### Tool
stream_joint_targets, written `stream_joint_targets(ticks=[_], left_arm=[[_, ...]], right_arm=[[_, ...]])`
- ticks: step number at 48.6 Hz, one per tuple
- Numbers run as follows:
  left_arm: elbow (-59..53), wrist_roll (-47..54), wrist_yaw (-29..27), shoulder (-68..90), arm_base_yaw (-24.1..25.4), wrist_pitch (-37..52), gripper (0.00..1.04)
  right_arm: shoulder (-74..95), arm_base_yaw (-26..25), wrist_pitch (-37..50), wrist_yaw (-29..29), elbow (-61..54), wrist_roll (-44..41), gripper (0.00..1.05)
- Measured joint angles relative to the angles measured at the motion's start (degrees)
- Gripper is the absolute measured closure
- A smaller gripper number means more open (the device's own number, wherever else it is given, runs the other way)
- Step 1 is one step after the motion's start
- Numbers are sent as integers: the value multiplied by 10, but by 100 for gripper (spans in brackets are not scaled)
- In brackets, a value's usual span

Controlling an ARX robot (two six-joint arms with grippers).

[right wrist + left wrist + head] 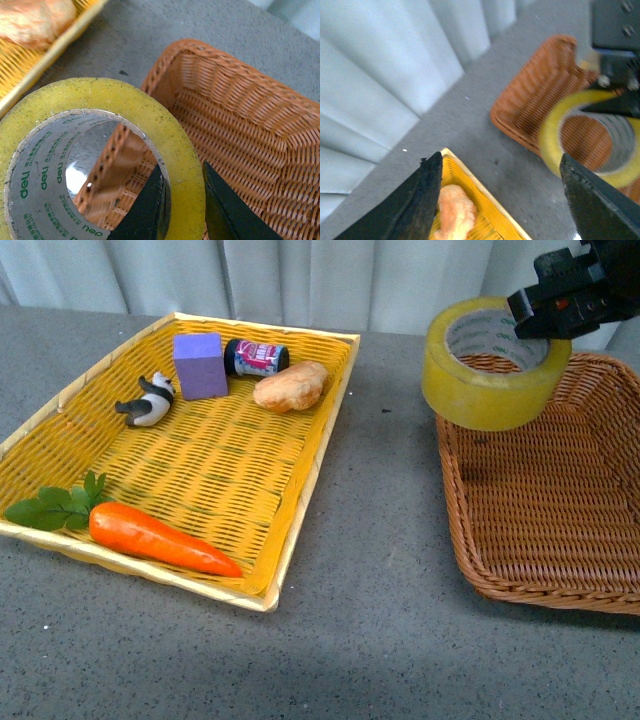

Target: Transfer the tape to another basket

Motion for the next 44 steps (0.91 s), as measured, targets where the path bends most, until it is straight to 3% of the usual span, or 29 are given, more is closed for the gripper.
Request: stream_joint_targets(ticks=[7, 18, 32, 44], left_arm=[[-83, -144, -79, -50, 52, 134, 5], [-203, -281, -185, -67, 126, 208, 7], [-271, -370, -252, -101, 143, 262, 6], [-325, -421, -346, -153, 148, 319, 7]], right_arm=[[14, -49, 16, 7, -16, -9, 89], [44, -88, 43, 18, -58, -24, 89], [86, -101, 84, -11, -81, -18, 88], [44, -119, 189, 7, -141, -3, 35]])
